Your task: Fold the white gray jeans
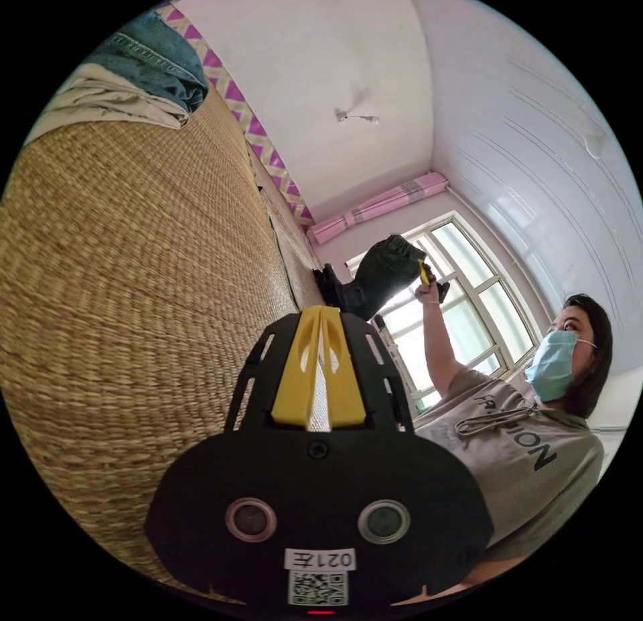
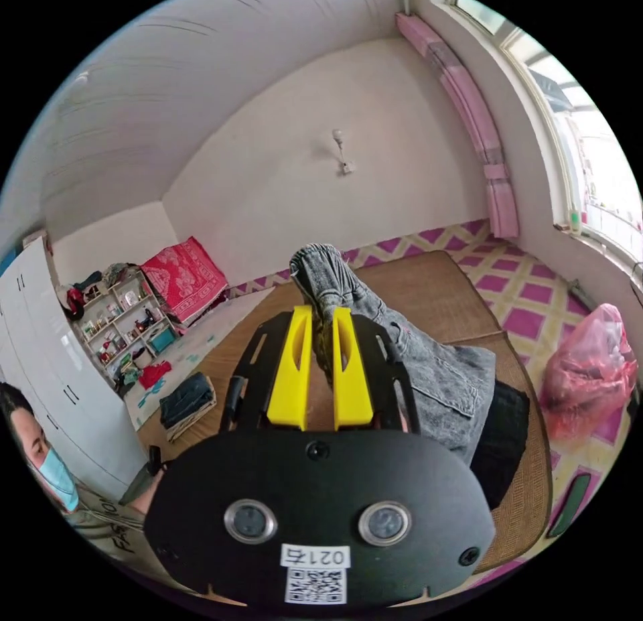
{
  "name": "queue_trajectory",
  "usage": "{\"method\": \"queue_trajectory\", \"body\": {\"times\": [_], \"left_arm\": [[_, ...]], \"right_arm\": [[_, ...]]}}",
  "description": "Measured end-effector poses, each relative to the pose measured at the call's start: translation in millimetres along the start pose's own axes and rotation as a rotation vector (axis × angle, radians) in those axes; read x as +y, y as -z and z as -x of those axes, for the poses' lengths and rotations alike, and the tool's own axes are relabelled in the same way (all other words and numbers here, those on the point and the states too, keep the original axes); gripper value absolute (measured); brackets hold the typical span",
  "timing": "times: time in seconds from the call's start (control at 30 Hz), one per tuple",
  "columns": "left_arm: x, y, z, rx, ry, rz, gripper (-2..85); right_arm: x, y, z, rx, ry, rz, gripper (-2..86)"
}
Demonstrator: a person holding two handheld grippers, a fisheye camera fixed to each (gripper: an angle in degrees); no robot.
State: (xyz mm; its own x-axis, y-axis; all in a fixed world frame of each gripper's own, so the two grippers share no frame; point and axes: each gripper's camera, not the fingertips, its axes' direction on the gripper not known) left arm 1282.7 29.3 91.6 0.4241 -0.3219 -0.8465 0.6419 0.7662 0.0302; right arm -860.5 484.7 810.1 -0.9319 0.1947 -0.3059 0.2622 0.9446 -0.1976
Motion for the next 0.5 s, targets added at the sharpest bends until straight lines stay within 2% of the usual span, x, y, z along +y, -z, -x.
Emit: {"method": "queue_trajectory", "body": {"times": [0.23, 0.4, 0.5], "left_arm": [[-3.5, 7.5, 5.1, 0.072, 0.012, -0.019, -1.0], [-7.5, 8.5, 1.3, 0.085, -0.004, -0.013, -1.0], [-9.1, 10.3, -0.6, 0.079, -0.003, -0.021, -1.0]], "right_arm": [[-52.6, -29.4, 162.9, -0.148, 0.152, 0.006, 5.1], [-63.2, -81.0, 260.3, -0.332, 0.159, 0.053, 4.6], [-74.1, -100.6, 318.9, -0.391, 0.141, 0.012, 4.3]]}}
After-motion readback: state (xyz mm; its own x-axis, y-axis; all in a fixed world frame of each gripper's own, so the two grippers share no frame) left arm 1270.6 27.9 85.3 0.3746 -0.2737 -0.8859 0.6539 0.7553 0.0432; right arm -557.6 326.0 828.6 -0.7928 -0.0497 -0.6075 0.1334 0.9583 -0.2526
